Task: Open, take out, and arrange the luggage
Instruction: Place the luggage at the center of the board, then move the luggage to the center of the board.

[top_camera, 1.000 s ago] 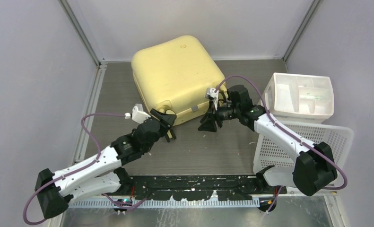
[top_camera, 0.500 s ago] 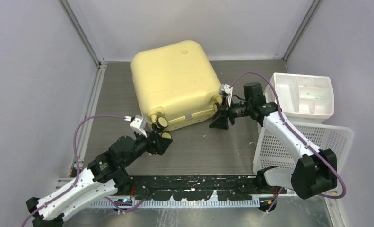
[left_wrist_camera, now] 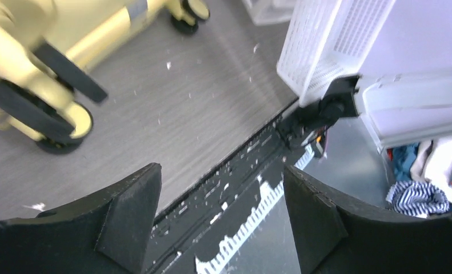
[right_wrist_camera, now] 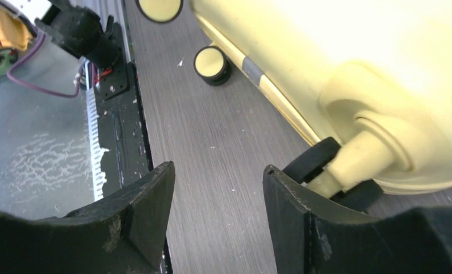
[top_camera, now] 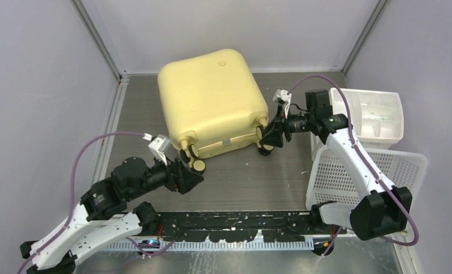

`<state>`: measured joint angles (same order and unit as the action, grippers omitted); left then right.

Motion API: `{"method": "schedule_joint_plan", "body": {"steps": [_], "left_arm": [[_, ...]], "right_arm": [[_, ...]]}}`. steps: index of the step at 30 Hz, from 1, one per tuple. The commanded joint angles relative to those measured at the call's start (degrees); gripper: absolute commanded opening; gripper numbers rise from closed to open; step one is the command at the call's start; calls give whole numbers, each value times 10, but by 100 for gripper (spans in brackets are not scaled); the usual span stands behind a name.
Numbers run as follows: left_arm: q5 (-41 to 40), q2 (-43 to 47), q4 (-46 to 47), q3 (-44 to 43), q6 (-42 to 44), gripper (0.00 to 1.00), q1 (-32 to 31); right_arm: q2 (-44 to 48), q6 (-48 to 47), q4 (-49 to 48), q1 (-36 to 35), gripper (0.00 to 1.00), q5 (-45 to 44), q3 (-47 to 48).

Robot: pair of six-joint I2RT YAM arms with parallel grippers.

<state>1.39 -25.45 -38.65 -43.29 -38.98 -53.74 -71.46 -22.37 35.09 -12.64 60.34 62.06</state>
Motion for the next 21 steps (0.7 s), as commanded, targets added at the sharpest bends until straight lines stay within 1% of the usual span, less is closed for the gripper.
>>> {"method": "schedule_joint_plan", "body": {"steps": [1,2,3,5,6,8,10,11,13,15,17,19,21], "left_arm": [[-93,-41,-62,-98,46,81,-2],[-118,-61,-64,-117,65,82,-1],[-139,-83,-60,-134,83,83,-1],[-175,-128,-53,-173,110,84,1],[-184,-149,-49,-184,122,84,7],[-189,-190,-55,-218,144,85,33],[-176,-219,-67,-233,157,87,88],[-154,-226,-66,-231,161,87,126],[-88,-231,-53,-210,165,87,217],[16,-228,-32,-177,155,87,308],[92,-220,-3,-140,139,88,383],[156,-216,29,-110,123,88,425],[204,-218,58,-87,110,88,452]], "right_arm": [[36,63,-5,34,63,-22,36],[41,108,-24,44,63,-46,36],[44,129,-37,55,63,-73,36],[38,157,-50,62,62,-145,41],[32,165,-48,63,62,-162,44],[-6,181,-32,61,61,-178,67],[-46,189,0,59,62,-188,102],[-62,189,21,54,62,-198,118],[-86,192,32,48,63,-200,135],[-102,196,35,37,64,-194,143],[-112,193,43,21,65,-208,147],[-122,187,46,6,65,-223,147],[-132,185,49,-6,65,-232,149]]}}
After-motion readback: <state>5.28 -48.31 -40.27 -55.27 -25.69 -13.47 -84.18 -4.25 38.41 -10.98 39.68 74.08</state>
